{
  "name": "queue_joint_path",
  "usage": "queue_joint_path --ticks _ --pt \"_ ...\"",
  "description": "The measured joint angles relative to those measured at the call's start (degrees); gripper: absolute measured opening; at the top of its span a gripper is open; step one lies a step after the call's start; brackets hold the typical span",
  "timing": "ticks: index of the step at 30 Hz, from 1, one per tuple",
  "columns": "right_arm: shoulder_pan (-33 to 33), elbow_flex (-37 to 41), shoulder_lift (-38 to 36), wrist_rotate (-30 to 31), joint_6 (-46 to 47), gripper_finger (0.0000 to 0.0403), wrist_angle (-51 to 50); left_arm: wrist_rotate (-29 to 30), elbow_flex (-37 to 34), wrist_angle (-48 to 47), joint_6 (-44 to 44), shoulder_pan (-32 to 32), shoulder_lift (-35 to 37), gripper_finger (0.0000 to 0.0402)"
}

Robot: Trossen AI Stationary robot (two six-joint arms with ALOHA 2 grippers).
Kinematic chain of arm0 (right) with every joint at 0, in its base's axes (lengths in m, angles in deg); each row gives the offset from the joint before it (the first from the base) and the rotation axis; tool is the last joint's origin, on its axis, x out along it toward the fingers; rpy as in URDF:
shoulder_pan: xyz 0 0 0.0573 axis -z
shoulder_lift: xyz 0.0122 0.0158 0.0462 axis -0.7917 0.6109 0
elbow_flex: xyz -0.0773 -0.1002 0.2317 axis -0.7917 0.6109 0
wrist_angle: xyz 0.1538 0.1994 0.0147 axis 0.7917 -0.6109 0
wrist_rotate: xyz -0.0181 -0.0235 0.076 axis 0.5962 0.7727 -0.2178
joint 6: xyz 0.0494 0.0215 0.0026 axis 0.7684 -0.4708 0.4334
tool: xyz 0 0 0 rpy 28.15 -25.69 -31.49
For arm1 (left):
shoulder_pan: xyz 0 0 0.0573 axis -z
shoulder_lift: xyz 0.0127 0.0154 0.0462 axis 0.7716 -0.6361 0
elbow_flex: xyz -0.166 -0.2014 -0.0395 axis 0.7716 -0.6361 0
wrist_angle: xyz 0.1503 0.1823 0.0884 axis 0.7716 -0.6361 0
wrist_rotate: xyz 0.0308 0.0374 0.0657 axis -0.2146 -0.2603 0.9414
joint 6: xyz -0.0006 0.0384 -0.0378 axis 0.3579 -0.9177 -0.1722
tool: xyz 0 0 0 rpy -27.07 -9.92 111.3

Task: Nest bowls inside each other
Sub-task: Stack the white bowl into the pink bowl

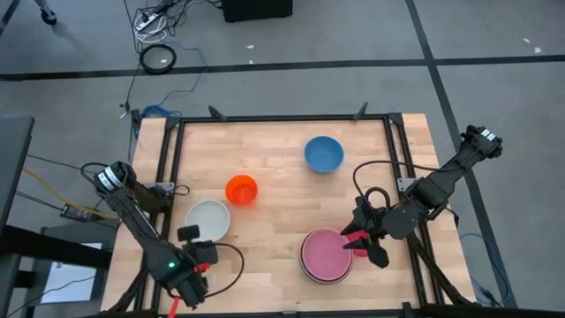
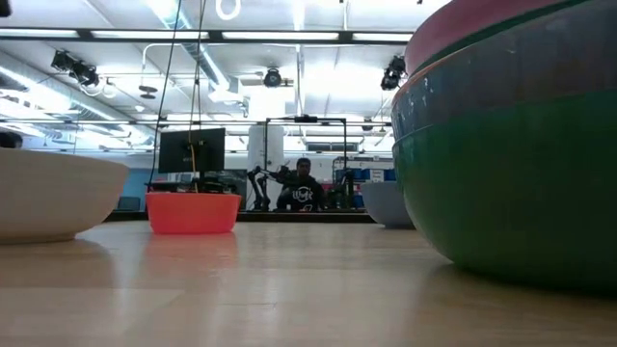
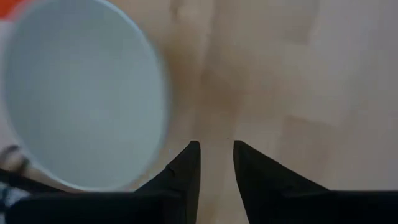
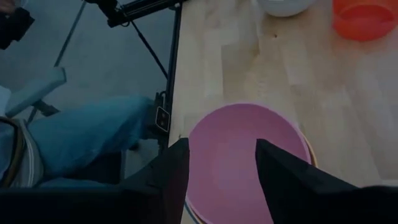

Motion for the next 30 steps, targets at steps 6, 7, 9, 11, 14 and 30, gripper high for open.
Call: queue_joint_path --ticks 6,7,9,11,14,30 --pt "0.02 0.00 0.00 -0.02 -0.28 0.0173 -0.02 -1.80 0.00 3.90 -0.01 -0.65 0.00 0.0131" --pt "0.02 0.00 0.00 -0.02 -0.35 0.0173 -0.02 -1.73 0.00 3.44 -0.11 -0.83 0.00 0.0136" --pt "0.02 0.00 0.00 -0.02 -0.69 0.0173 0.00 -1.13 -0.30 1.96 -0.16 -1.29 0.00 0.0145" --pt "0.02 0.00 0.00 0.12 -0.90 0.0173 -0.02 -0.71 -1.06 0.51 -1.01 -1.80 0.00 0.0151" --pt "0.02 0.00 0.00 0.17 -0.90 0.0174 -0.02 -0.29 -2.42 0.78 -3.37 -2.17 0.00 0.0153" --pt "0.02 0.00 0.00 0.35 -0.94 0.0174 -0.10 3.24 -11.53 7.66 -5.98 -2.64 0.00 0.0101"
